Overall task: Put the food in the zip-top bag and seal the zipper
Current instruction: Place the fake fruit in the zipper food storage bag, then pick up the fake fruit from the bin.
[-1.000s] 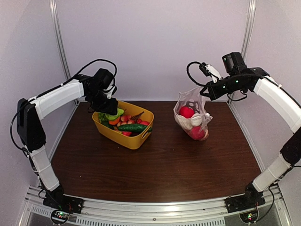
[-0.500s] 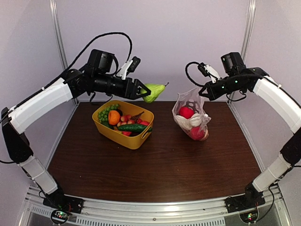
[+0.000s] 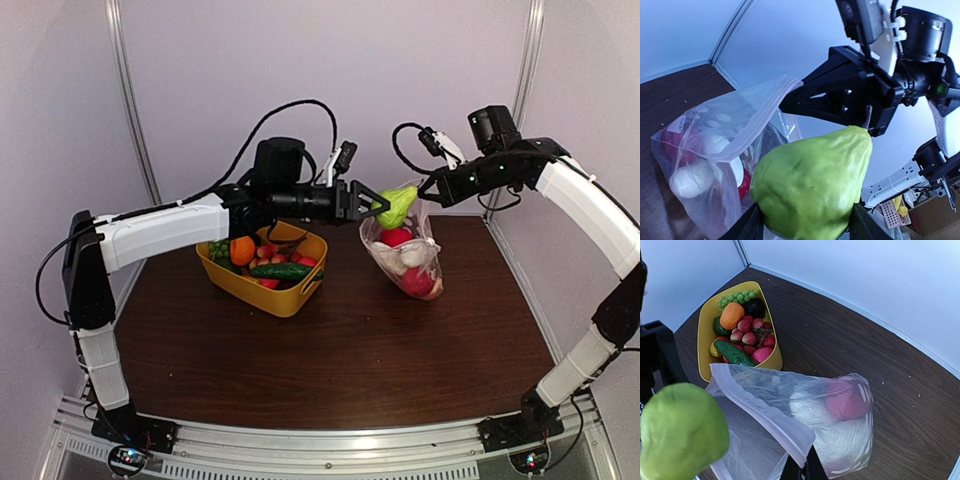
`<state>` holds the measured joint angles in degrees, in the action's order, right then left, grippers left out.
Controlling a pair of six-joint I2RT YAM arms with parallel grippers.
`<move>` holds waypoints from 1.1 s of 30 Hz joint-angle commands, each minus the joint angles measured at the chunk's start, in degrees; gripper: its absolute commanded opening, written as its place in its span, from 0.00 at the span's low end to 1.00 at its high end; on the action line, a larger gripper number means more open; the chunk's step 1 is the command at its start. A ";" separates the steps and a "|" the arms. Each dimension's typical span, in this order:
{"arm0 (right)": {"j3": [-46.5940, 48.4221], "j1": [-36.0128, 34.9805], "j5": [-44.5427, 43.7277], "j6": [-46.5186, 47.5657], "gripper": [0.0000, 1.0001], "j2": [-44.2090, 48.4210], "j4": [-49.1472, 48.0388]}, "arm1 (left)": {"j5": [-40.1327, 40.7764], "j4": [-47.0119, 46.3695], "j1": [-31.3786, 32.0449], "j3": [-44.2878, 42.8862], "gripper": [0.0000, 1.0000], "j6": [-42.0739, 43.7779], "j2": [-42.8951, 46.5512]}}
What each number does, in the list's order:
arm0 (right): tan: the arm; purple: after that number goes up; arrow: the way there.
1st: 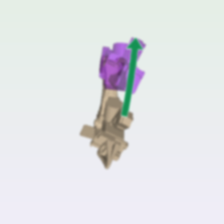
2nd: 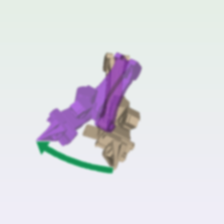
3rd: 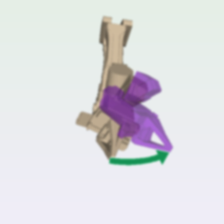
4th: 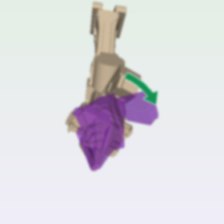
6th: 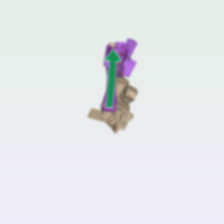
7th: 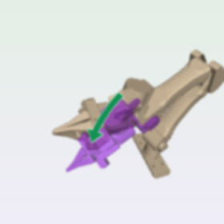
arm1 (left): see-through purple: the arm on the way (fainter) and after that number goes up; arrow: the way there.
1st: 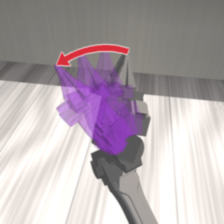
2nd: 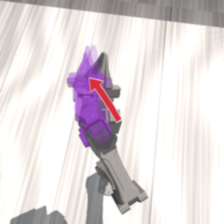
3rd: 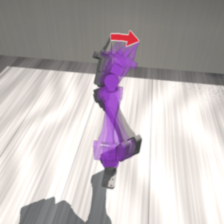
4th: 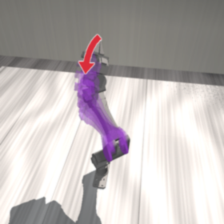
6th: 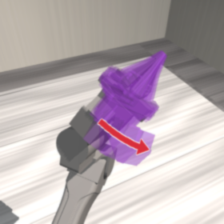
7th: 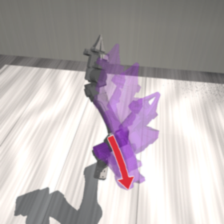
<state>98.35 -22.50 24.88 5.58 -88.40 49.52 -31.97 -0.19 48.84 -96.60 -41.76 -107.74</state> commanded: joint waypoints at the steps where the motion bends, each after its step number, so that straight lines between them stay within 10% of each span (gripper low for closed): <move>1: 2.49 -0.24 2.86 -1.86 0.00 -0.49 -0.29 | 5.82 0.44 1.26 -4.98 0.38 -4.60 -3.22; 8: 2.55 -0.21 3.15 -2.48 0.00 1.48 -0.69 | 14.43 10.18 1.26 -7.93 0.43 -4.17 -6.50; 16: 2.38 -0.24 3.66 -2.68 0.00 1.47 -1.08 | 13.58 17.87 1.43 -15.14 0.76 -1.53 -9.95; 27: 1.30 -0.20 1.05 -1.44 0.00 2.30 -1.49 | 9.03 15.66 1.61 -16.27 0.81 11.64 -1.72; 33: -1.10 -0.04 -0.59 -0.63 0.00 3.43 -2.26 | 20.28 19.42 1.37 -6.08 0.84 20.51 9.14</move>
<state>98.72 -22.50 26.09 4.12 -87.92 49.43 -19.25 18.15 50.33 -108.33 -29.91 -107.07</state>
